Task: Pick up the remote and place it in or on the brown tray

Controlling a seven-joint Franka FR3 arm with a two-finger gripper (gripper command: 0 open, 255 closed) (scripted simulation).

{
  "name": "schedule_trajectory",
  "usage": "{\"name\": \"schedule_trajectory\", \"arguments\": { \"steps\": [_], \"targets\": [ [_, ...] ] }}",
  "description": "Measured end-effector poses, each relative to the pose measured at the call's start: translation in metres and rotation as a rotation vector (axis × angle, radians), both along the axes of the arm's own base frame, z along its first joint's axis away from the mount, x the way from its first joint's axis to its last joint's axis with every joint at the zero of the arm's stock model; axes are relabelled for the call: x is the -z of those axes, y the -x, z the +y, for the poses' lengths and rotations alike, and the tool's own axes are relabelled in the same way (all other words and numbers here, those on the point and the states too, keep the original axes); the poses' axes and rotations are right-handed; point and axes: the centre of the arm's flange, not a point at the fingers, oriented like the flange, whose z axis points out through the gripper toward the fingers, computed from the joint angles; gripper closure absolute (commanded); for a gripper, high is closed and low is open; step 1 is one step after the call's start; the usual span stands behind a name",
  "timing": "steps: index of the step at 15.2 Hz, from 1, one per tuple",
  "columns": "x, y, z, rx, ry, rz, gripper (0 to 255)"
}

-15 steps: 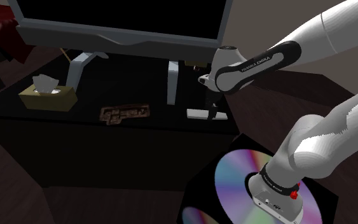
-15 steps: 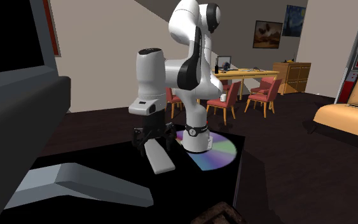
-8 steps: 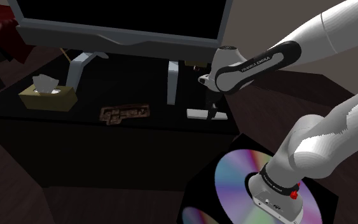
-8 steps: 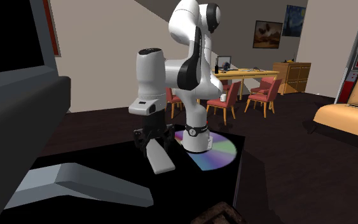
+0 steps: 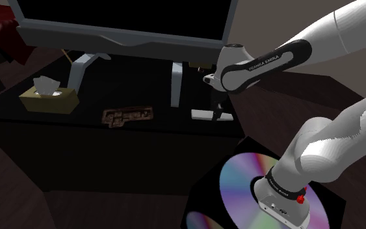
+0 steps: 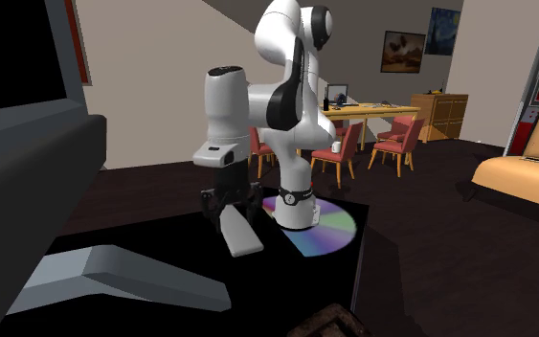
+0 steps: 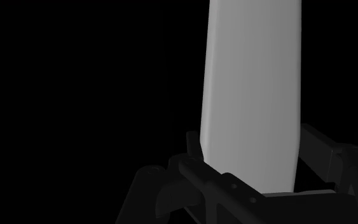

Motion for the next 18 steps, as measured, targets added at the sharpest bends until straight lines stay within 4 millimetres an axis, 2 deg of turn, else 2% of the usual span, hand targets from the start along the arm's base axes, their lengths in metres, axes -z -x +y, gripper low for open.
{"name": "schedule_trajectory", "arguments": {
  "steps": [18],
  "targets": [
    [-0.094,0.0,0.0,0.0,0.0,0.0,255]
  ]
}}
